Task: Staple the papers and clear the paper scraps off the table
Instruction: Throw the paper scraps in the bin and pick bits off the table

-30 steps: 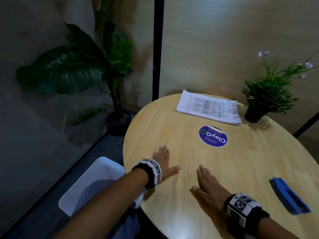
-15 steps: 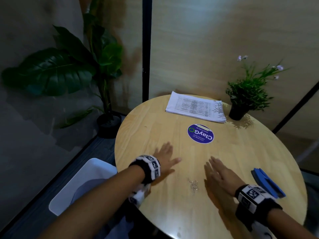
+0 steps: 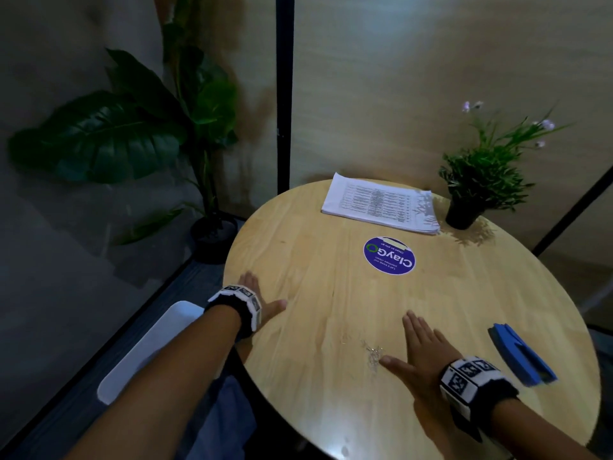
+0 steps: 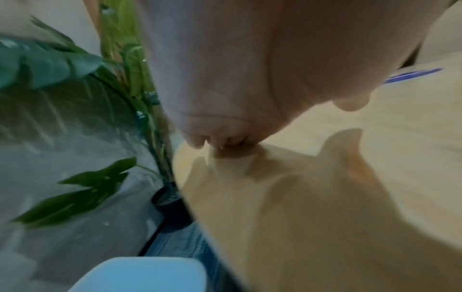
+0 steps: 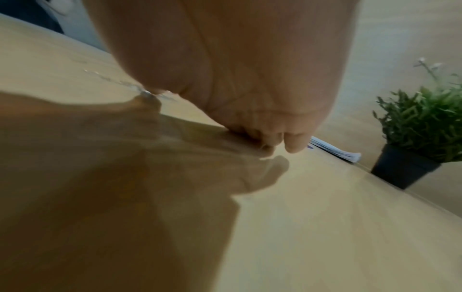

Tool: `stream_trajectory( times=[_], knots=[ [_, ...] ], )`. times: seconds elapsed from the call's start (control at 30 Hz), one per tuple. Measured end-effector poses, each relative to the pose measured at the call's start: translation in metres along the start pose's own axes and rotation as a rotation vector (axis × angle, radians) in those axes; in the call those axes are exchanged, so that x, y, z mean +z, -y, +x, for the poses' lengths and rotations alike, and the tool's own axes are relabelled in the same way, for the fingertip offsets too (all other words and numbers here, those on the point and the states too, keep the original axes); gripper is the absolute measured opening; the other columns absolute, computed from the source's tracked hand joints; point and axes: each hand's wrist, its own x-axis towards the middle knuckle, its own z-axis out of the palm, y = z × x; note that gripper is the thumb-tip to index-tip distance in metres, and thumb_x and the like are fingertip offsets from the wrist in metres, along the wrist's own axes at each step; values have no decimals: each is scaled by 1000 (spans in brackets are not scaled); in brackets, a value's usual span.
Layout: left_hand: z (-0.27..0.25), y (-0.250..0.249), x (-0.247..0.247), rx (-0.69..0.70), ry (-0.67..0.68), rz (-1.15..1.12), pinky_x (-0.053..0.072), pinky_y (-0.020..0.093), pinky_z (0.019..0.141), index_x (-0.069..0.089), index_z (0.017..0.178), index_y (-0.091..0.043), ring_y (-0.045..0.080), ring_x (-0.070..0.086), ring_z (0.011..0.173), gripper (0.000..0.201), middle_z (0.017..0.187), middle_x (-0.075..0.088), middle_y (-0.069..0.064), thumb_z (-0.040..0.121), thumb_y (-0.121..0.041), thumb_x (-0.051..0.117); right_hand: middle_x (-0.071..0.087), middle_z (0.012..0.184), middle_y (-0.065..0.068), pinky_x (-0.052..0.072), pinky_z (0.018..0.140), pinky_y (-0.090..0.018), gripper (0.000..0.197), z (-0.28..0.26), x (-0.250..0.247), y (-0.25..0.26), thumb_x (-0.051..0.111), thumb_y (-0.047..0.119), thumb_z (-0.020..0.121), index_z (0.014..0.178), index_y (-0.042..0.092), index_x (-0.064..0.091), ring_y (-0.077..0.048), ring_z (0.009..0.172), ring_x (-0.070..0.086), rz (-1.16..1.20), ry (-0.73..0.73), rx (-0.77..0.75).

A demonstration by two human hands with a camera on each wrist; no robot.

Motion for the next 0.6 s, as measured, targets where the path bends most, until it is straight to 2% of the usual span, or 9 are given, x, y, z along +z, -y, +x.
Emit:
stream_trajectory(
  times=[0.1, 0.17, 0.3, 0.4, 0.47, 0.5, 0.53, 0.57, 0.6],
  knots=[
    [-11, -29, 19, 214, 8, 50, 6, 43, 121, -7, 150, -6, 23, -5, 148, 123, 159, -13, 9, 66, -91, 22, -33, 143, 3, 0, 119, -38, 132, -4, 5, 22, -5, 94, 43, 145, 12, -20, -18, 146, -14, -12, 5, -95],
    [-24, -49, 28, 345, 67, 106, 0, 41, 121, -13, 149, -8, 20, -12, 148, 111, 157, -21, 4, 76, -82, 25, -31, 147, 2, 0, 119, -38, 135, -8, 10, 35, -7, 95, 40, 146, 12, -20, -18, 146, -14, -22, 15, -145],
    [-46, -82, 44, 612, 94, 177, 1, 40, 120, -12, 149, -13, 20, -11, 148, 96, 158, -18, 2, 85, -73, 27, -27, 152, 1, 0, 119, -38, 125, -21, 10, 51, -2, 89, 49, 148, 13, -15, -18, 146, -14, -55, 68, -253],
    [-65, -93, 45, 750, 124, 260, 3, 41, 119, -6, 150, -13, 20, -5, 149, 86, 160, -11, 3, 91, -64, 29, -15, 158, -1, 3, 119, -34, 112, -39, 1, 45, 5, 83, 62, 150, 15, -7, -17, 147, -7, 22, 82, -260],
    [-79, -94, 35, 775, 92, 259, 9, 43, 119, 7, 151, -10, 23, 2, 148, 79, 160, -1, 7, 93, -56, 36, 12, 159, 0, 15, 116, -26, 113, -51, -2, 32, 4, 85, 62, 149, 14, 17, -16, 146, 16, 153, -13, -219],
    [-84, -92, 29, 763, 55, 219, 15, 44, 117, 21, 148, -9, 24, 12, 147, 71, 159, 10, 9, 94, -50, 40, 36, 150, -1, 26, 109, -22, 114, -58, -4, 25, 5, 87, 62, 141, 12, 38, -16, 137, 35, 235, -65, -172],
    [-87, -89, 21, 730, 17, 143, 26, 42, 114, 39, 139, -8, 26, 27, 141, 57, 153, 27, 12, 94, -42, 45, 57, 130, 0, 36, 97, -19, 97, -65, -6, 18, 16, 84, 71, 124, 14, 57, -15, 121, 52, 324, -120, -115],
    [-88, -85, 15, 672, -13, 41, 38, 38, 104, 56, 121, -8, 27, 44, 127, 40, 139, 45, 15, 93, -34, 48, 68, 105, 3, 41, 83, -17, 65, -70, -5, 11, 29, 69, 85, 101, 19, 68, -12, 100, 61, 418, -154, -53],
    [-89, -80, 10, 611, -15, -75, 45, 33, 88, 65, 97, -8, 28, 56, 103, 26, 116, 59, 17, 91, -27, 48, 68, 82, 6, 42, 71, -16, 45, -72, -3, 4, 36, 50, 95, 79, 22, 68, -9, 80, 62, 531, -135, -4]
  ],
)
